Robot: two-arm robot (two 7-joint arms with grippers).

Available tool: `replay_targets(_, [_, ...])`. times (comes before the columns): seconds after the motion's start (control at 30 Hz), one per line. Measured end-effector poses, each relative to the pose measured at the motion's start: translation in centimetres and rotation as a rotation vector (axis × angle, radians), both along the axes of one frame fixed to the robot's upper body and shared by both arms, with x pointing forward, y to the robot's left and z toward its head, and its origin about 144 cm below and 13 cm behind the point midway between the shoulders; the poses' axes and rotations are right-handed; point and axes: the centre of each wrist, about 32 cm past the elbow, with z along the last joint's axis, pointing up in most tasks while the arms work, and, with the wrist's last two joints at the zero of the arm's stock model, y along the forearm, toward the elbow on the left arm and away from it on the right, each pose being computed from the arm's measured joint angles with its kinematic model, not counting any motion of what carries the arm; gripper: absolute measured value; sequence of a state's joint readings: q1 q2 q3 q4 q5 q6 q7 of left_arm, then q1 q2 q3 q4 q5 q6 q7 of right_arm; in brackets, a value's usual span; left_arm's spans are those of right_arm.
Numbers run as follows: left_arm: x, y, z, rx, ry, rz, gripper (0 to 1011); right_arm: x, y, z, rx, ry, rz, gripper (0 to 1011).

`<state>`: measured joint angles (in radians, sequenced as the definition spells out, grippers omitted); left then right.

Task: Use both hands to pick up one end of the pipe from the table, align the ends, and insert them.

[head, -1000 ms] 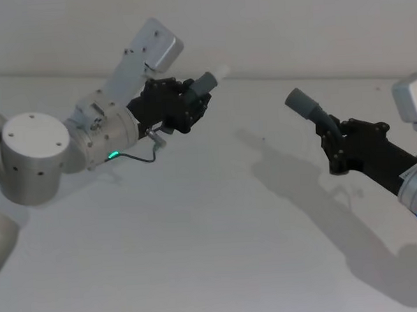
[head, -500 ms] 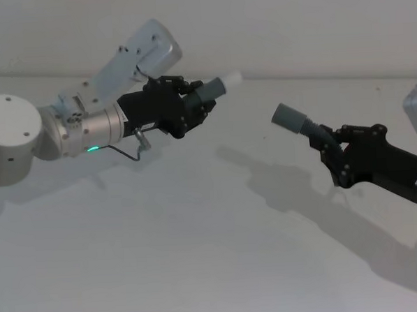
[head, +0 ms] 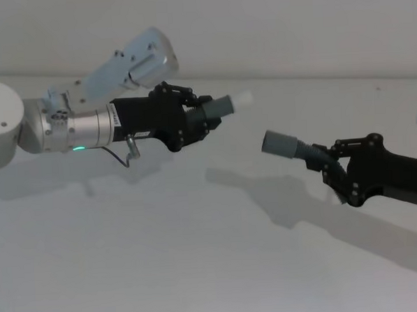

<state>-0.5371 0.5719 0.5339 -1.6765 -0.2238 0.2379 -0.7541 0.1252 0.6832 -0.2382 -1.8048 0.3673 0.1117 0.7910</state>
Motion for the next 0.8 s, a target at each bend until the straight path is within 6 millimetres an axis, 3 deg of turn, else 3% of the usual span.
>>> replay_targets(0.8, [0.2,0.6,1.0,0.038,0.033,-0.128,371,3.6,-2.3,2.2,-0.1,0.078,0.373,162])
